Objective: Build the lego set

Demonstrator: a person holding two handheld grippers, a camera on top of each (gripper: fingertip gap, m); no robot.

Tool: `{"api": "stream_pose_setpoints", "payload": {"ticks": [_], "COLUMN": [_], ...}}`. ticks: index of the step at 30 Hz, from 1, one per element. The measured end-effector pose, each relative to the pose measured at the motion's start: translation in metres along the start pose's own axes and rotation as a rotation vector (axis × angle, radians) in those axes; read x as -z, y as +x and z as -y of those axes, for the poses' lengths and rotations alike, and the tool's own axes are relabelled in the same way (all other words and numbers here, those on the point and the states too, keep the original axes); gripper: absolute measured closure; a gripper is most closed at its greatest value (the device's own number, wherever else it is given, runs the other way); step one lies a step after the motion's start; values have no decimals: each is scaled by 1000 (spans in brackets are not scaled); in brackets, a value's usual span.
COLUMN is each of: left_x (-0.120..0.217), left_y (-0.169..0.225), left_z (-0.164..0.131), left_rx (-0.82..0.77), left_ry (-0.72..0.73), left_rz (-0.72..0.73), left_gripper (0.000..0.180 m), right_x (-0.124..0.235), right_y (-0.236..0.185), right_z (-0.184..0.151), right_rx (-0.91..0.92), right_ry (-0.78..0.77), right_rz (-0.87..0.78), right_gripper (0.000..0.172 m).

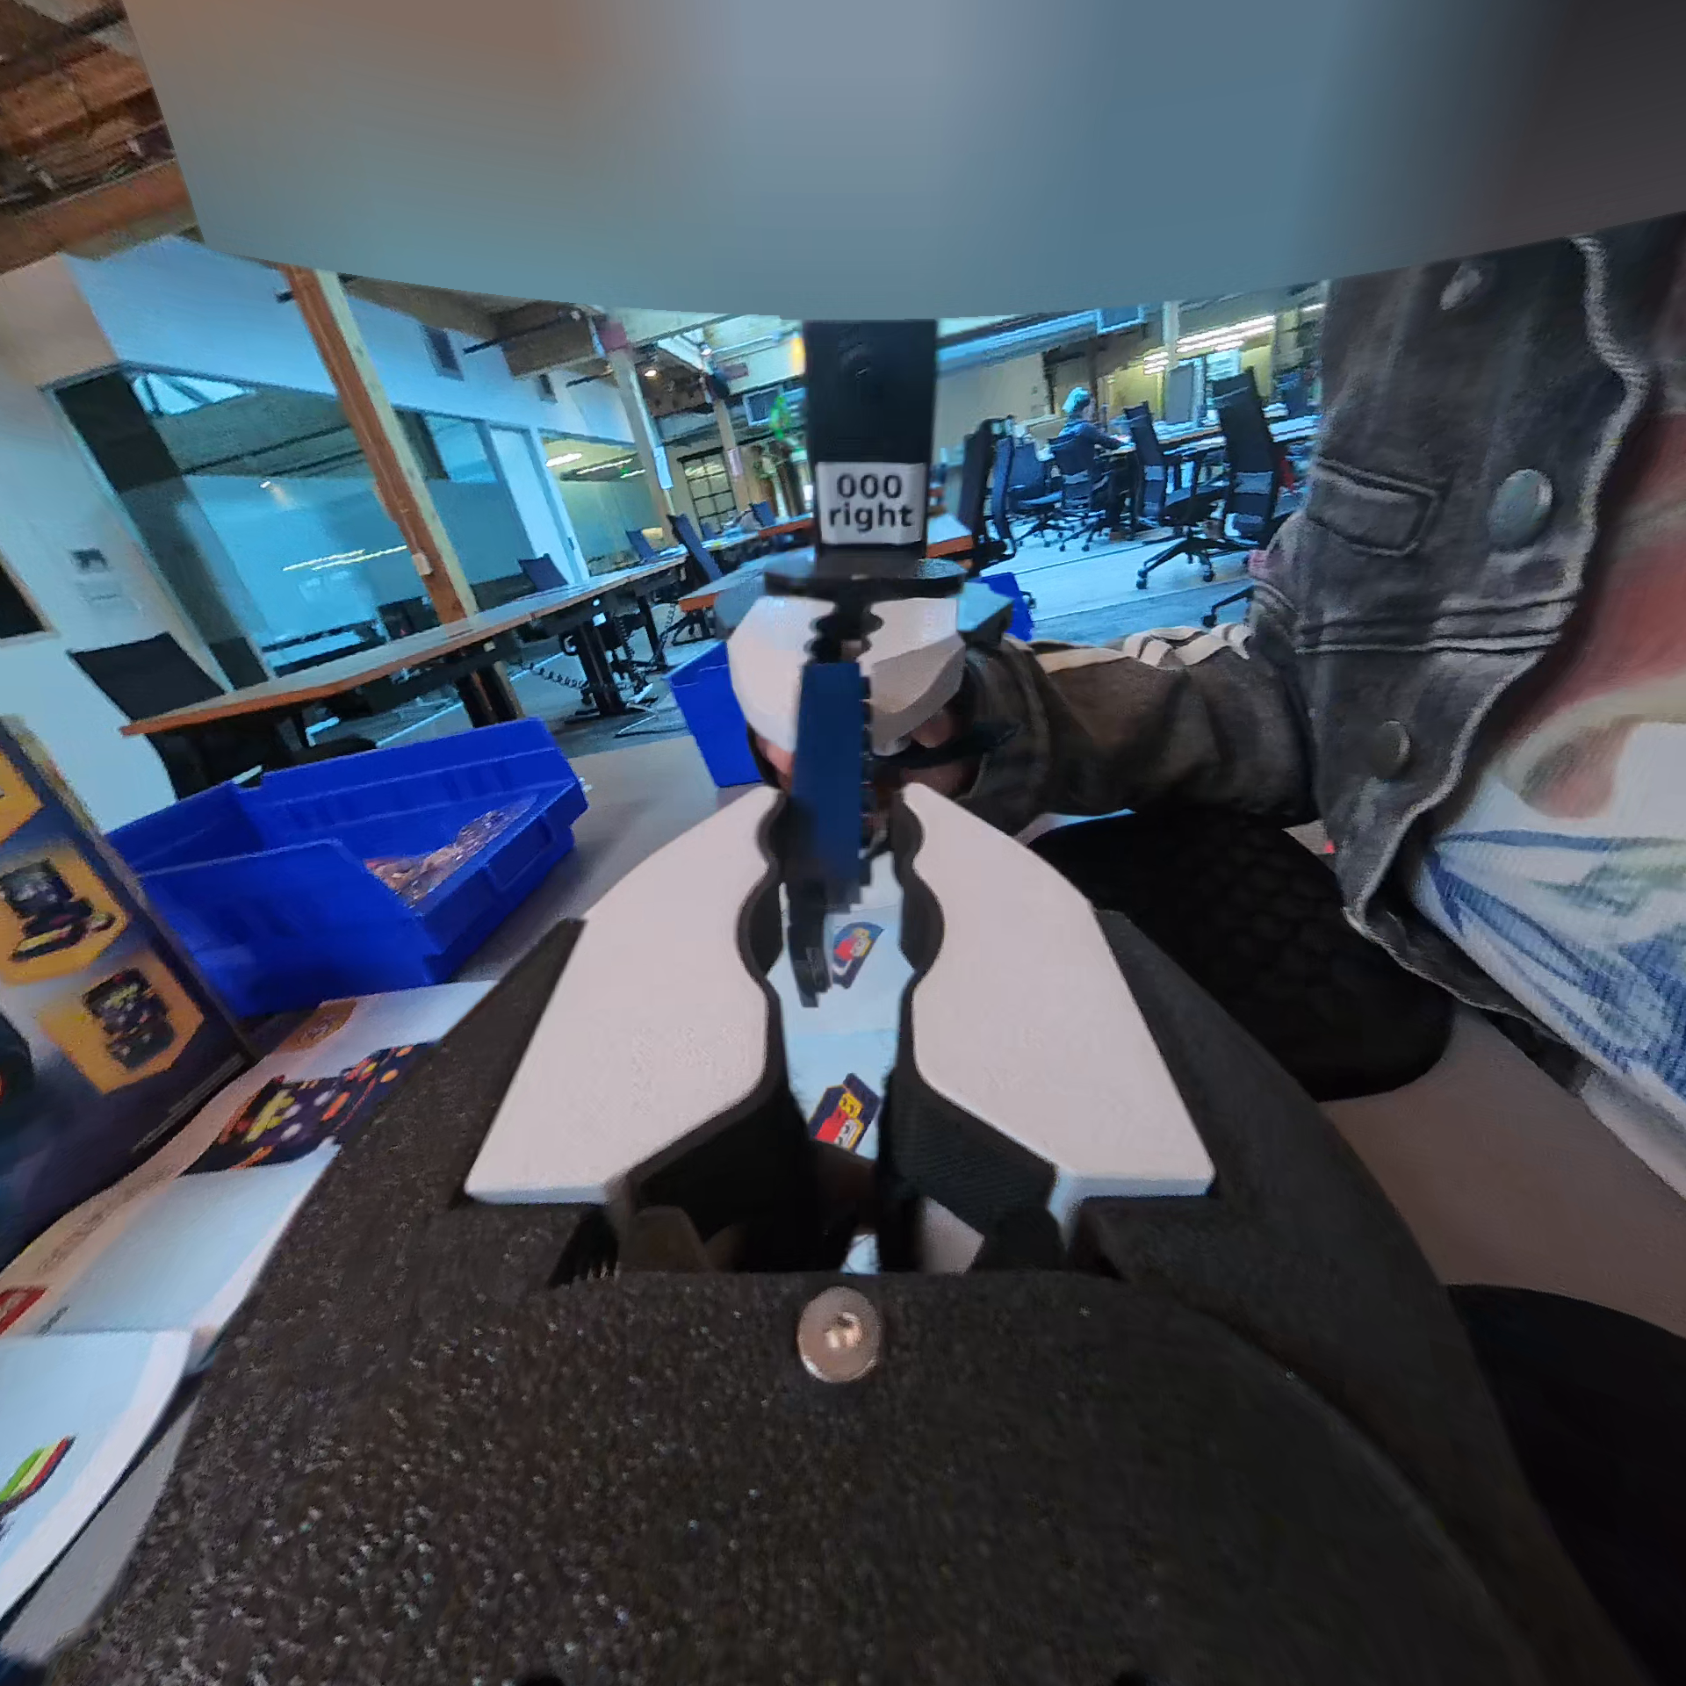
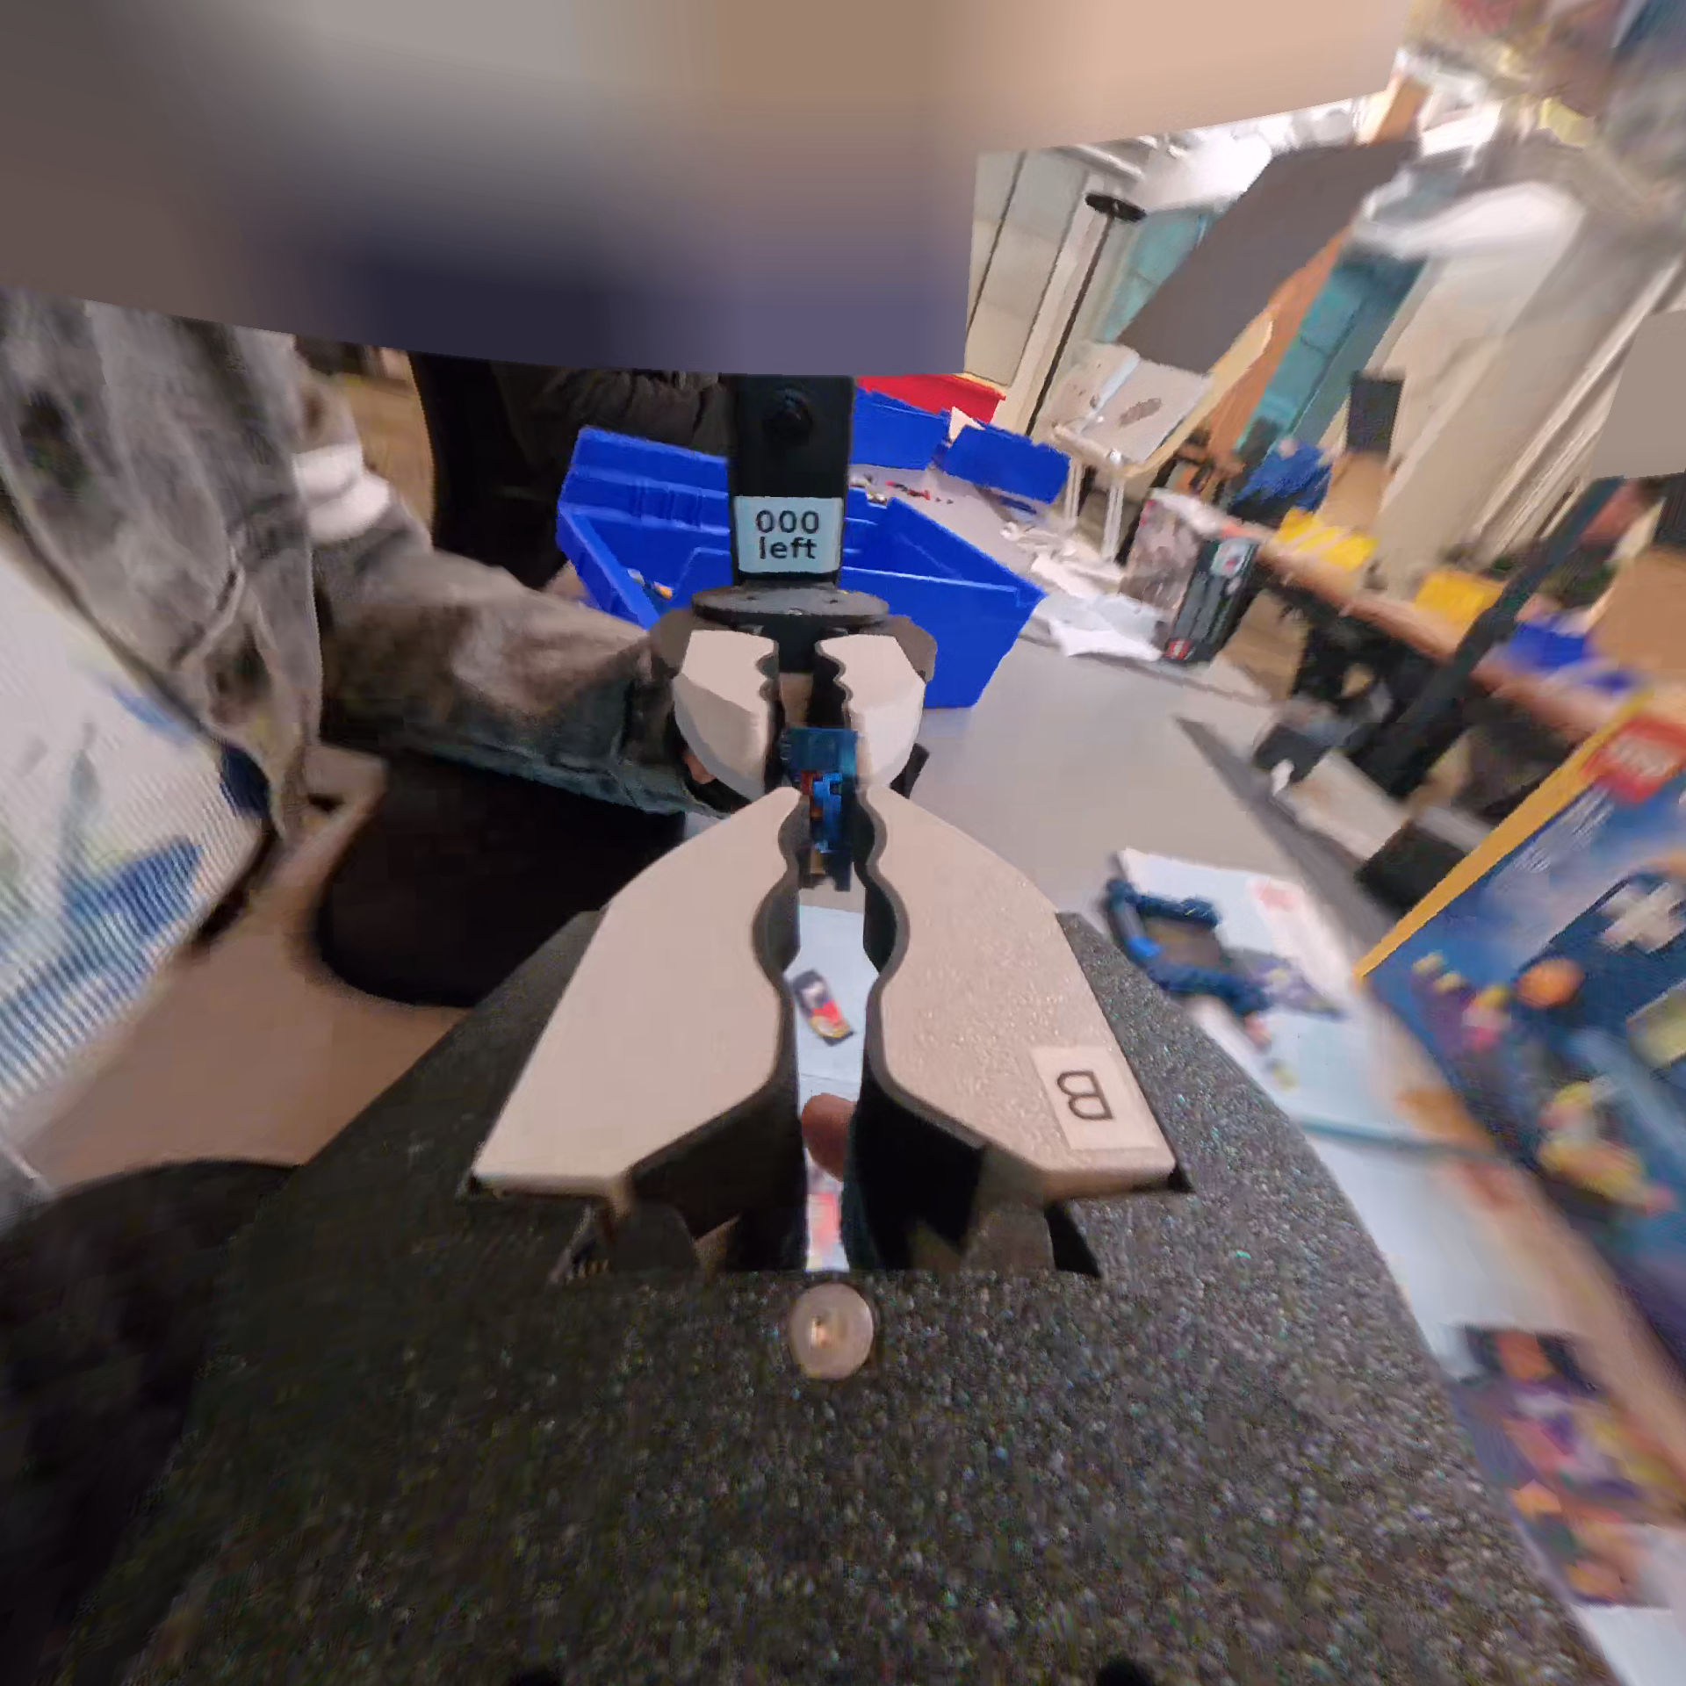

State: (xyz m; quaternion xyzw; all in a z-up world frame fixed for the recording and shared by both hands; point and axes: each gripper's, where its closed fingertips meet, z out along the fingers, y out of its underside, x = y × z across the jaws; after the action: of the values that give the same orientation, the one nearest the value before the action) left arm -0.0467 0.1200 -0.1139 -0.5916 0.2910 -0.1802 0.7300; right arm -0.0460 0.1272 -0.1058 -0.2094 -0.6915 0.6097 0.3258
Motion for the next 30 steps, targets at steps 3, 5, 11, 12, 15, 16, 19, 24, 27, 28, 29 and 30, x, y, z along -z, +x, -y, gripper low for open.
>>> {"api": "stream_pose_setpoints", "payload": {"ticks": [3, 5, 11, 12, 15, 16, 19, 24, 27, 28, 29, 30], "left_x": [2, 3, 1, 2, 1, 0, 0, 2, 2, 2, 2, 3], "left_y": [-16, -28, -41, -42, -39, -38, -37, -39, -39, -39, -41, -41], "left_z": [-1, -8, -29, -30, -31, -32, -34, -43, -54, -56, -56, -55], "left_rx": [-17, -84, -351, -371, -380, -382, -390, -363, -378, -395, -411, -413], "left_ry": [-16, -82, -284, -295, -302, -307, -320, -367, -434, -449, -452, -453], "left_rz": [105, 200, 341, 351, 336, 328, 320, 317, 306, 307, 317, 318], "left_gripper": [131, 118, 115, 116, 123, 125, 137, 144, 132, 136, 141, 141], "right_x": [3, 5, 2, 1, 0, -1, -3, -3, -3, -4, -4, -4], "right_y": [23, 33, 42, 42, 41, 40, 40, 41, 41, 41, 41, 41], "right_z": [-9, -15, -35, -38, -41, -43, -48, -52, -54, -55, -56, -55], "right_rx": [-498, -806, -1204, -1216, -1230, -1232, -1243, -1270, -1281, -1283, -1285, -1286], "right_ry": [116, 224, 347, 339, 325, 318, 296, 295, 292, 287, 284, 285], "right_rz": [22, 73, 142, 142, 144, 145, 136, 128, 126, 124, 126, 128], "right_gripper": [164, 164, 164, 163, 163, 163, 164, 164, 164, 164, 163, 163]}}
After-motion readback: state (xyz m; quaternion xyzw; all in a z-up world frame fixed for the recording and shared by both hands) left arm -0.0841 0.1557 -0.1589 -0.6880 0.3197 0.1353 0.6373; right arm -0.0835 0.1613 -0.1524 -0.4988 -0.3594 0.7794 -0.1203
